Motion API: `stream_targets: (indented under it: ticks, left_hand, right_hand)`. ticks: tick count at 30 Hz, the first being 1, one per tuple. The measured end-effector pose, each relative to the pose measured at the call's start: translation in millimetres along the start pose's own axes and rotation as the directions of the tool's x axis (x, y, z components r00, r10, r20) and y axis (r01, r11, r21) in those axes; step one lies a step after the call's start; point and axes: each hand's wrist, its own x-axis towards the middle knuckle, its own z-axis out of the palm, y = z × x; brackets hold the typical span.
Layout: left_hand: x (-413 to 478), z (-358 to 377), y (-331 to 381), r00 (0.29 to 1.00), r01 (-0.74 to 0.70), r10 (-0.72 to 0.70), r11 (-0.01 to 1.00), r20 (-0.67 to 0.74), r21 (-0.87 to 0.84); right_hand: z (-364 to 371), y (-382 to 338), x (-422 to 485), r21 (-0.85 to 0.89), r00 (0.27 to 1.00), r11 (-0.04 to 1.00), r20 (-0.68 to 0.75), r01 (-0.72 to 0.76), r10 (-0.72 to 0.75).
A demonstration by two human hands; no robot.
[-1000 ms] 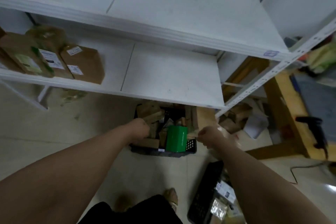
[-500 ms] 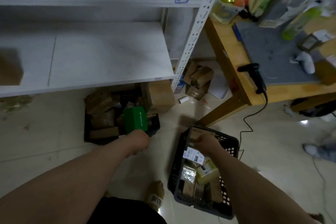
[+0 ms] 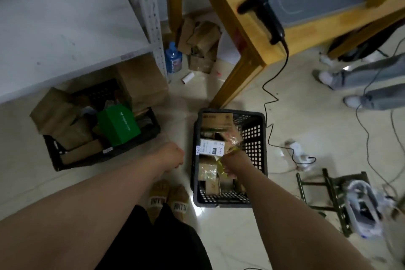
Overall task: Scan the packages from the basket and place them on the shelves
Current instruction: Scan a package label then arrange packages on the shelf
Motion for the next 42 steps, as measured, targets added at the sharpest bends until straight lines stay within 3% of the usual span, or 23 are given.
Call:
stream_targets:
  ticks: [7, 15, 19, 25, 31, 35, 39, 42]
  left_hand:
    - [91, 35, -19, 0.999, -0.003, 0.002, 0.999, 0.04, 0.034]
    - [206, 64, -65, 1.0, 0.009, -0.011, 0.998, 0.027, 0.067]
    - [249, 74, -77, 0.999, 0.044, -0.045, 0.999, 0.015, 0.027]
    - [276, 80, -90, 0.999, 0.036, -0.035, 0.999, 0.01, -0.014]
    - [226, 66, -80, 0.999, 0.034, -0.035, 0.998, -0.025, -0.054]
    - [165, 55, -53, 0.998, 0.059, -0.059, 0.991, 0.004, -0.121]
    - [88, 34, -10, 0.993, 0.121, -0.116, 0.963, 0.034, -0.242]
    - [25, 3, 17, 0.966, 0.24, -0.184, 0.899, 0.183, -0.366]
  right_hand:
    - [52, 52, 86, 0.163, 0.979, 0.966, -0.013, -0.199, 0.203]
    - [119, 106, 193, 0.136, 0.975, 0.967, -0.028, -0.214, 0.22]
    - [141, 124, 238, 0.253, 0.955, 0.929, -0.054, -0.27, 0.293]
    - [177, 154, 306, 0.442, 0.942, 0.839, 0.041, -0.317, 0.335]
    - [127, 135, 229, 0.469, 0.946, 0.831, 0.029, -0.299, 0.324]
    - [68, 92, 137, 0.573, 0.956, 0.767, 0.127, -0.289, 0.266]
    - [18, 49, 52, 0.638, 0.957, 0.723, 0.262, -0.266, 0.121]
    - [-10, 11, 0, 0.64, 0.955, 0.753, 0.293, -0.152, -0.056]
